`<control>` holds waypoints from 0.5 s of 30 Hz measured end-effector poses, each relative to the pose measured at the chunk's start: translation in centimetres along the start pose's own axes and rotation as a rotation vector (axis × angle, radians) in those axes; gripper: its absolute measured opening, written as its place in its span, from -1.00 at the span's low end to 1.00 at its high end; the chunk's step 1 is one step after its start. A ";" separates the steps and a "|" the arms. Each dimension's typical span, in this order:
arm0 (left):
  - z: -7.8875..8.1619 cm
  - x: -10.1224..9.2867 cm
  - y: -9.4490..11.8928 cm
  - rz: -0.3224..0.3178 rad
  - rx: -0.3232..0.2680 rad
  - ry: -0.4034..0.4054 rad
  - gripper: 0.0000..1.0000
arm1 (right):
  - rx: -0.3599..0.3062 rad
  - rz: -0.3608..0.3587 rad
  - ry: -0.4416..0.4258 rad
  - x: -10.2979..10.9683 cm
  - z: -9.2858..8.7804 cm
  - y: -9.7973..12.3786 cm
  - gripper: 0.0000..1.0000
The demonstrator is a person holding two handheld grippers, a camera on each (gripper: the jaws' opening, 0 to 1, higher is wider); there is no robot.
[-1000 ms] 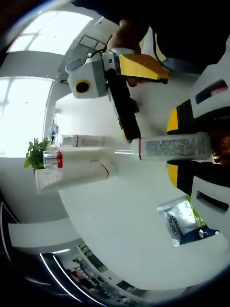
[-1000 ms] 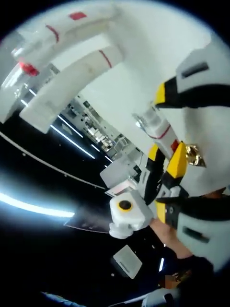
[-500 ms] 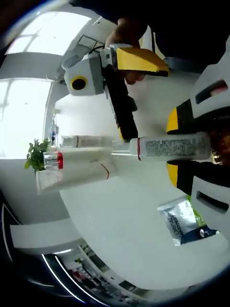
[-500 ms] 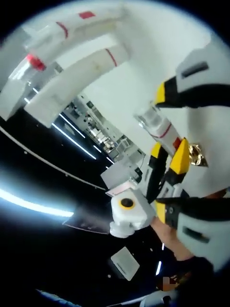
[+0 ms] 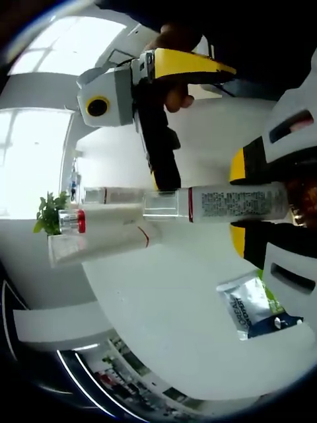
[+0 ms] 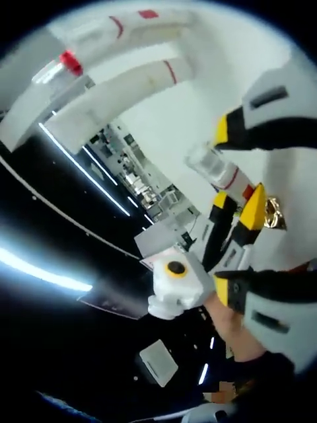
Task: Arrange the skincare products in the storage area until every visible bottle or jar stands upright without overlapping.
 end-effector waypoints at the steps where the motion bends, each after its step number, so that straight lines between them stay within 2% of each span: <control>1: 0.0 -0.1 0.0 -0.003 -0.003 0.001 -0.60 | 0.005 -0.021 0.029 -0.2 0.1 0.1 0.32; 2: 0.0 -0.2 -0.1 -0.005 -0.006 0.003 -0.60 | 0.006 -0.037 0.062 -0.4 0.1 0.1 0.25; 4: 0.0 -0.4 -0.1 -0.005 -0.007 0.002 -0.60 | 0.000 -0.037 0.067 -0.1 0.2 0.1 0.17; 15: -0.4 -0.4 -0.3 -0.003 -0.001 0.001 -0.60 | -0.024 -0.036 0.058 0.1 0.3 -0.2 0.10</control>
Point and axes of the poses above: the point that each gripper's makers call its tool centre point, and the gripper's own axes: y roughly backward along the fingers, x roughly to its left, z roughly out of its top, the point moved 6 cm from there along y, roughly backward along the fingers, and after that the axes turned 3 degrees about -z, right-handed, at the moved point
